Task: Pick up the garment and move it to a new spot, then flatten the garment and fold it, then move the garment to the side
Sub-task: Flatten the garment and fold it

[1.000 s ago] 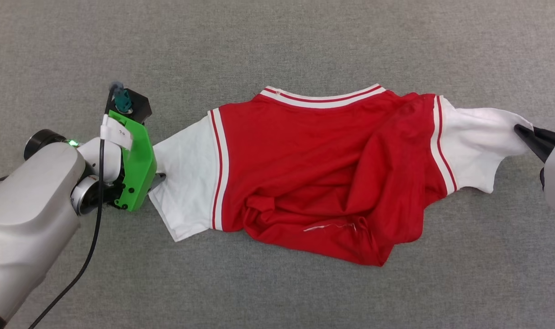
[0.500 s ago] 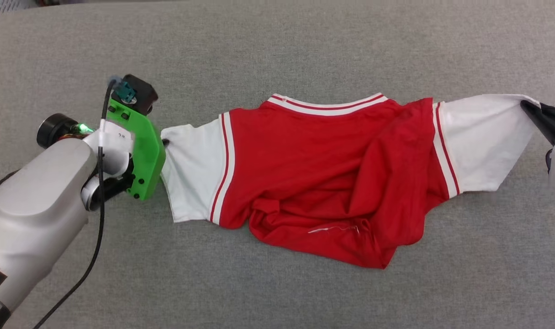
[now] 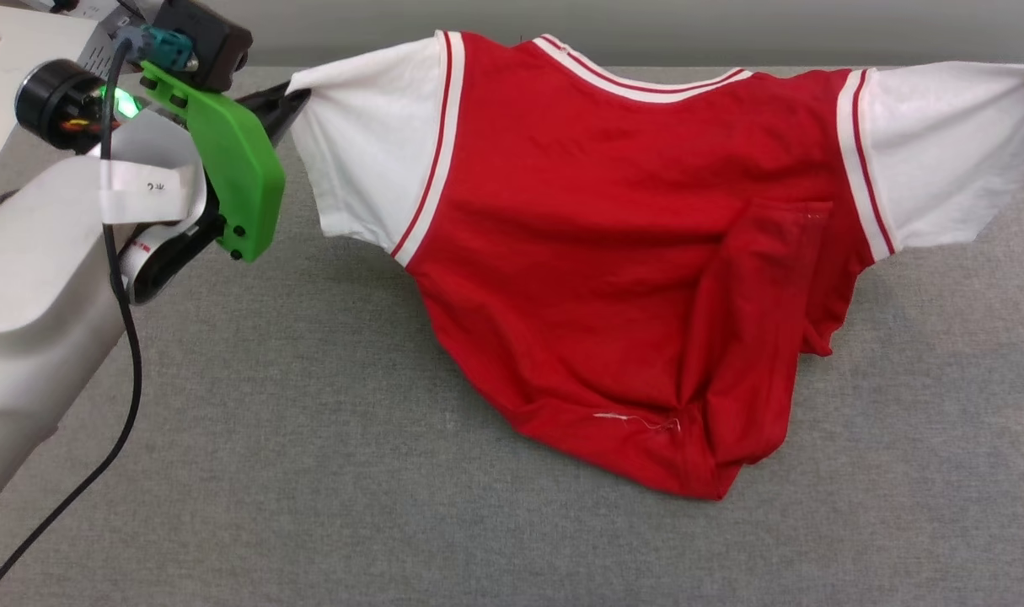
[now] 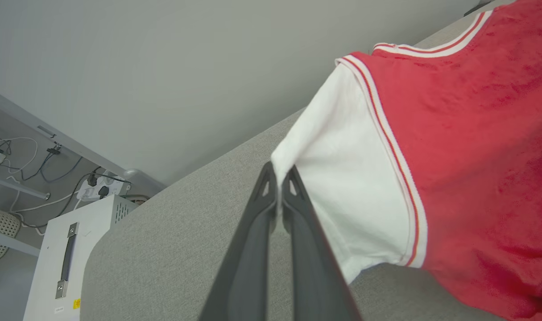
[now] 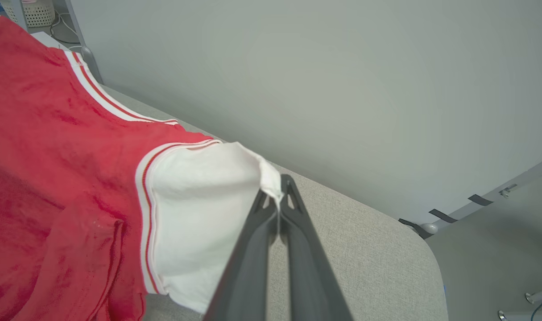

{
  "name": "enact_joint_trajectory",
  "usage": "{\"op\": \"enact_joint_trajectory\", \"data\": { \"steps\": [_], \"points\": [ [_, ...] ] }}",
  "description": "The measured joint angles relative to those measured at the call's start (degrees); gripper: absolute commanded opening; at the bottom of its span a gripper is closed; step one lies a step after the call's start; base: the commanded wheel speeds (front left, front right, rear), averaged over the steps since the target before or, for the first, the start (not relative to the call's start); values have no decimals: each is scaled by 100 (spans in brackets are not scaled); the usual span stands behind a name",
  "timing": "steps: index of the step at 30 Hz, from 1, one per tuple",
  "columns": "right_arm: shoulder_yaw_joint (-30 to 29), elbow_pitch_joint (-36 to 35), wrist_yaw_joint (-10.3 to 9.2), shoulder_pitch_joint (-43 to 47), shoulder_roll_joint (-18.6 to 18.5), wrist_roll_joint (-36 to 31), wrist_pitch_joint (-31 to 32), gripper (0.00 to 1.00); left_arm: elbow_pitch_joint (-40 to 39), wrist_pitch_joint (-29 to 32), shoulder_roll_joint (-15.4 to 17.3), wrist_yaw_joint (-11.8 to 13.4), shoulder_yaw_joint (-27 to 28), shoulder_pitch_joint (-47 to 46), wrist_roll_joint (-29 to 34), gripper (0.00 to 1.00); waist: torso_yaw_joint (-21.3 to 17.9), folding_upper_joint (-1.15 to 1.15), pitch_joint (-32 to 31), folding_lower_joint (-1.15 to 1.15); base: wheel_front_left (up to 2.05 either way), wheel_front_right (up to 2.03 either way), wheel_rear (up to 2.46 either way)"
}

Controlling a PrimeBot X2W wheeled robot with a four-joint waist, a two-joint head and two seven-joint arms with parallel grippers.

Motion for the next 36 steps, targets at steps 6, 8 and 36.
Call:
{"op": "enact_joint_trajectory", "data": {
  "steps": [6,8,36],
  "points": [
    [-49,-107,0,-821,-44,-48,38,0,-271,-289,-69,193,224,-669,314,0,-2,0,48,0,0,0,0],
    [-46,-68,0,-1100,-10,-53,38,0,-250,-363,-138,222,297,-888,354,0,-9,0,115,0,0,0,0],
    [1132,2859,0,-6244,1173,-1084,-1037,0,2160,-1616,-1028,-29,697,-4842,1042,0,-168,0,1443,1,0,0,0]
  ]
}}
